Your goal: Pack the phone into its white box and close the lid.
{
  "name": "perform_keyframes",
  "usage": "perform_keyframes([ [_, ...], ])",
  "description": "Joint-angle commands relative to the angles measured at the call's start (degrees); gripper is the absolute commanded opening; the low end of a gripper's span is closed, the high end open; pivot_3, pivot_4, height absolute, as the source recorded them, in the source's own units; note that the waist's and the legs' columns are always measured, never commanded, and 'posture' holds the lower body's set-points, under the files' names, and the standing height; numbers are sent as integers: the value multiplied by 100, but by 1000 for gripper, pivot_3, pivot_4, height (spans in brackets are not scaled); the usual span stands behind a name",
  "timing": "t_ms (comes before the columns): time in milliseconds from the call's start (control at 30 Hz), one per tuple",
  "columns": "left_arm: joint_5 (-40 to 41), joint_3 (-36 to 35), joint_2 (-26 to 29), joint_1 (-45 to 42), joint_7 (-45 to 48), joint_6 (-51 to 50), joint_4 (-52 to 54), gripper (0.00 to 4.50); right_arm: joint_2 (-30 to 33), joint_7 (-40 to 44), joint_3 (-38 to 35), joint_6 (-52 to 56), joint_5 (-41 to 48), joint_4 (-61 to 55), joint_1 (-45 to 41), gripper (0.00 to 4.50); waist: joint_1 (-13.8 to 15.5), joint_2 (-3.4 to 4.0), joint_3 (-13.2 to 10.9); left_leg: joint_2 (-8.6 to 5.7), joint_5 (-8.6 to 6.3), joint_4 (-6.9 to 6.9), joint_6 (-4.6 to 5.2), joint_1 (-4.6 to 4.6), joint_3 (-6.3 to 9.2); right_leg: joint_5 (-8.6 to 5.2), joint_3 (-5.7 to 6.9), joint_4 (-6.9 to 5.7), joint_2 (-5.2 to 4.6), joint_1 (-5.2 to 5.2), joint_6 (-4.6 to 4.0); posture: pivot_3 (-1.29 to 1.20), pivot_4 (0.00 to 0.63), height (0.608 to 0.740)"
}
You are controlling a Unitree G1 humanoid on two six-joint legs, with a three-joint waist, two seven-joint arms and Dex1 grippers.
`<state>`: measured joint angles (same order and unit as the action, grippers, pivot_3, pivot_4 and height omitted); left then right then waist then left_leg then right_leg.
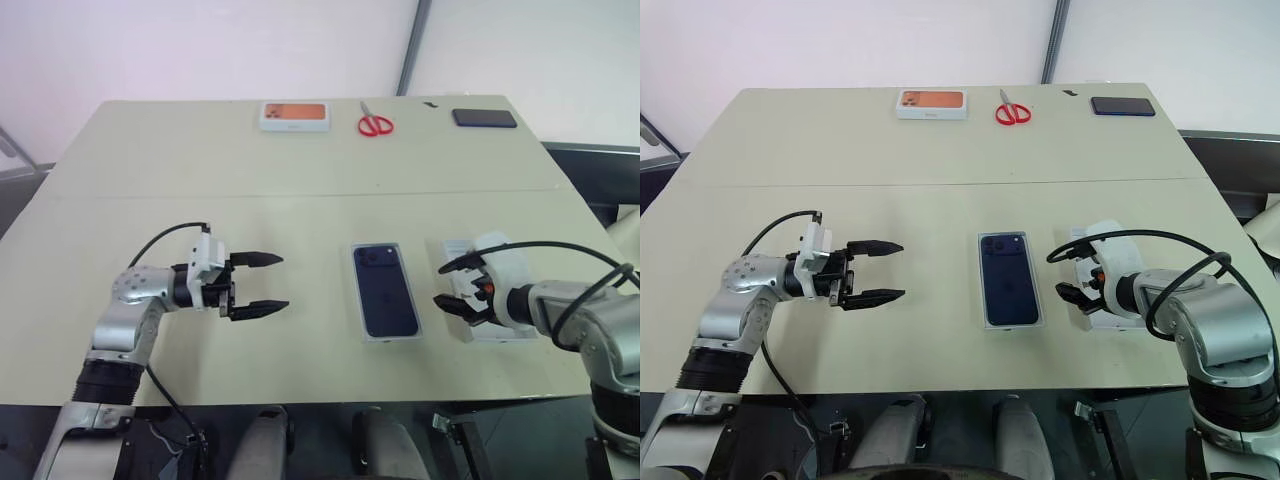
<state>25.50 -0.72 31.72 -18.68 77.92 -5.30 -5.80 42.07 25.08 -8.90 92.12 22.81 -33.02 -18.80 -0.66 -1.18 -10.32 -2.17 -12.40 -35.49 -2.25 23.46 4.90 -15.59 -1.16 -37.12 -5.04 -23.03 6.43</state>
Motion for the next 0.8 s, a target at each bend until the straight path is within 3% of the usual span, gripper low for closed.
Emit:
perform_keyframes([
  [33, 61, 15, -25, 45, -73, 93, 277, 4285, -17, -170, -87, 38, 19, 126, -17, 4450, -2, 0, 0, 0, 0, 0, 0, 0, 0, 0, 1, 0, 1, 0, 0, 0, 150, 740],
  [333, 35, 37, -67, 55, -148, 151, 269, 4285, -108, -432, -5, 38, 179, 155, -130, 4450, -7, 0, 0, 1, 0, 0, 0, 0, -1, 0, 0, -1, 2, -1, 0, 0, 150, 740],
  [433, 20, 50, -77, 40, -171, 190, 239, 4363, -112, -528, 8, 38, 182, 145, -102, 3665, -5, 0, 0, 1, 0, 0, 1, 0, -1, 0, 0, 0, 2, -1, 0, 0, 150, 740],
  [667, 5, 25, -40, -27, -249, 175, 183, 4363, -530, -969, -135, 38, 175, 234, 67, 70, -10, -4, 3, 1, 0, 0, 1, -1, -1, 0, 1, 0, 3, 2, 0, 0, 150, 740],
  [800, 12, 17, -8, -16, -253, 168, 184, 4363, -772, -1243, -199, 38, 177, 283, -54, 23, -20, -7, 5, 2, 0, 0, 1, -7, 0, 0, 0, 1, 4, 8, 0, 0, 150, 740],
])
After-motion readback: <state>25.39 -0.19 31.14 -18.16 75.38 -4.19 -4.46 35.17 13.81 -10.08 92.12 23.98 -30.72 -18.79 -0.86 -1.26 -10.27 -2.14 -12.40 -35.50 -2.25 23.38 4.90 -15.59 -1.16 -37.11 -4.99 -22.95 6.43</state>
